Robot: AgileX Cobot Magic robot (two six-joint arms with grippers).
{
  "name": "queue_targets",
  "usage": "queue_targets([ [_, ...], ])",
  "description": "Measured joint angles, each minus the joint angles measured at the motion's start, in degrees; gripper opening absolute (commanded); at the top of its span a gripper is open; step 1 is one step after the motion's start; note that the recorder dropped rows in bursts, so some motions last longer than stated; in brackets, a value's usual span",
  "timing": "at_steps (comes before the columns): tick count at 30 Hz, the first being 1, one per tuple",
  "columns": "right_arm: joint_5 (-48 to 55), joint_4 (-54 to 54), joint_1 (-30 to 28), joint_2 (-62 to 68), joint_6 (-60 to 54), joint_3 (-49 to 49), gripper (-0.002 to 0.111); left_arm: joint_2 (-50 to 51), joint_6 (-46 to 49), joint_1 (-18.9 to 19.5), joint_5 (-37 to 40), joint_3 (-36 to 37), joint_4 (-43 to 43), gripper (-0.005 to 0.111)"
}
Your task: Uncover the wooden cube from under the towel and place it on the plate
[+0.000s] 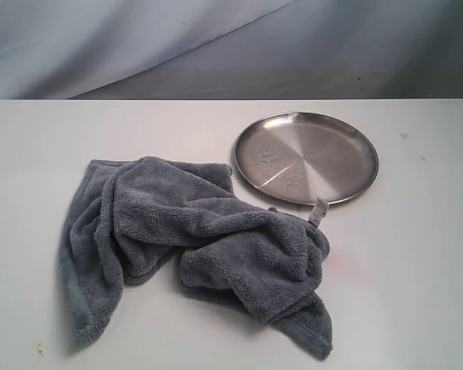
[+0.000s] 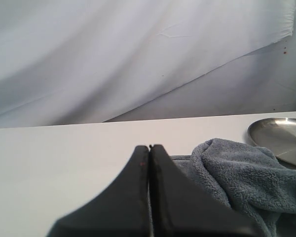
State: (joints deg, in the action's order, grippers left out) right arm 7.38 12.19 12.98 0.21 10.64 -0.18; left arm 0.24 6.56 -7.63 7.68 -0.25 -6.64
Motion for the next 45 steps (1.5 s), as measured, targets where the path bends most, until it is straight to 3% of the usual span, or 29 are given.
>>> queue_targets([
  [16, 2.3, 5.0, 0.0, 1.7, -1.3, -2.6, 0.000, 0.0, 0.0, 0.0, 0.0, 0.0, 0.0, 0.000],
  [25, 7.6, 5.1, 0.0, 18.2, -8.8, -15.5, 0.000, 0.0, 0.0, 0.0, 0.0, 0.0, 0.0, 0.000],
  [34, 24.0, 11.3, 0.0, 35.2, -25.0, -31.4, 0.000, 0.0, 0.0, 0.0, 0.0, 0.0, 0.0, 0.000],
  [45, 36.2, 18.0, 0.0, 53.3, -33.3, -38.2, 0.000, 0.0, 0.0, 0.0, 0.0, 0.0, 0.0, 0.000],
])
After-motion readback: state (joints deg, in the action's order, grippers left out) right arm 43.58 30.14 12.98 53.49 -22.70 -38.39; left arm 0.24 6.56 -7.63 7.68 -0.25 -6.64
